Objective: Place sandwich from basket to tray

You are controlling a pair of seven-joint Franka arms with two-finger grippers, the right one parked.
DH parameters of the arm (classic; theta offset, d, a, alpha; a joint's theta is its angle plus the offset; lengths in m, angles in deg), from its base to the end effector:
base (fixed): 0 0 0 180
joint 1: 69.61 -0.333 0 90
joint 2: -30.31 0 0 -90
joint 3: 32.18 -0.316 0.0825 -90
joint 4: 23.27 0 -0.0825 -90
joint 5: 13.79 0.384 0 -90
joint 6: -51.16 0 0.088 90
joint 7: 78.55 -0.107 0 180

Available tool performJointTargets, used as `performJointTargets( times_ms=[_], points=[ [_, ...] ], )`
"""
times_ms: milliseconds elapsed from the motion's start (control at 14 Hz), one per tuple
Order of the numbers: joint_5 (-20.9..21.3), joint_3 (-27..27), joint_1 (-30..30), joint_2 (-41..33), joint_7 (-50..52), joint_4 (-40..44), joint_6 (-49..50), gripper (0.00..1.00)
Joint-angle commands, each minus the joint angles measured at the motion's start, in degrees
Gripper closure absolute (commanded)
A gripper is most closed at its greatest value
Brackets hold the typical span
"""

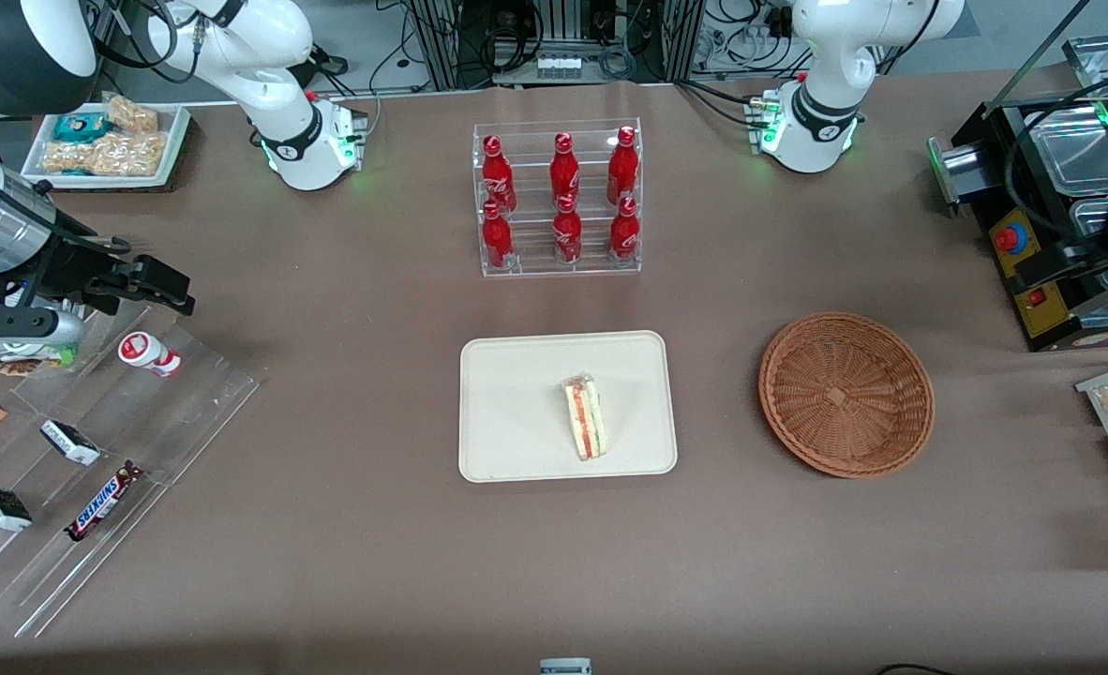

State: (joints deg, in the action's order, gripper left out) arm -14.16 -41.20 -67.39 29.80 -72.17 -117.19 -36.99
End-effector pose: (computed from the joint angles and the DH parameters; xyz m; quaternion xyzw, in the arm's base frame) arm 0.5420 0.0643 0.5946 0.9923 0.1147 -0.0459 0.0041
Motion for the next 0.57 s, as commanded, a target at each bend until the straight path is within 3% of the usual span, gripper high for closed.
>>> performJointTargets(
  times_ms=[0,286,500],
  points=[
    [-0.8,0.9,-0.1,-0.9,-0.8,0.4,2.4,0.0],
    [0.2,6.8,-1.9,0.0,-0.1,3.0,2.4,0.0],
    [2.0,12.3,-7.1,-0.9,-0.1,3.0,3.0,0.0]
  ],
)
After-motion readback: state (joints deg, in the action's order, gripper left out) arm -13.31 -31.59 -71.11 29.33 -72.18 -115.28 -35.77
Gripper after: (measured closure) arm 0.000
